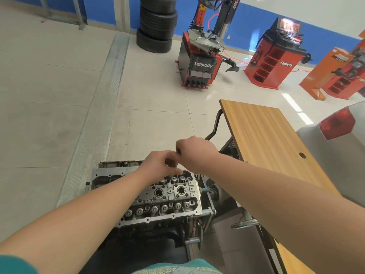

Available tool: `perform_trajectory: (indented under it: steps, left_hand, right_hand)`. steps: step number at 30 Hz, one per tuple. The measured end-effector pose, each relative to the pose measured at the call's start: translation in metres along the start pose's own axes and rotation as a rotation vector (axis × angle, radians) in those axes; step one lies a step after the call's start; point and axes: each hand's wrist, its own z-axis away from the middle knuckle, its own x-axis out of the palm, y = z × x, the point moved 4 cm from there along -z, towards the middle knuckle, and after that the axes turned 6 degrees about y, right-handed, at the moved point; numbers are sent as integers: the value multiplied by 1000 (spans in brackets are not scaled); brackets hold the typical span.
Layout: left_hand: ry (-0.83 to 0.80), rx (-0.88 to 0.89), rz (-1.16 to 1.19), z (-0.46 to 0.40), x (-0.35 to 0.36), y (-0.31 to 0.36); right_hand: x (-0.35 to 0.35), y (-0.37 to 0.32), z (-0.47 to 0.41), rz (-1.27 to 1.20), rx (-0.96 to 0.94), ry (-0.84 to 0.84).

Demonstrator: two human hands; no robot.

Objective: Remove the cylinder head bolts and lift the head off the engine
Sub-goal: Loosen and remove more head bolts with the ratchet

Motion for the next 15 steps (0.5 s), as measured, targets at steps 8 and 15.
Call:
perform_trajectory:
  steps: [8, 15]
  left_hand:
    - [-55, -4, 24, 2, -3, -11]
    - [-67, -12, 45, 0, -1, -14]
  right_hand:
    - [-4, 0, 3, -170, -117, 2]
    - [-6, -2, 4, -134, -271, -21]
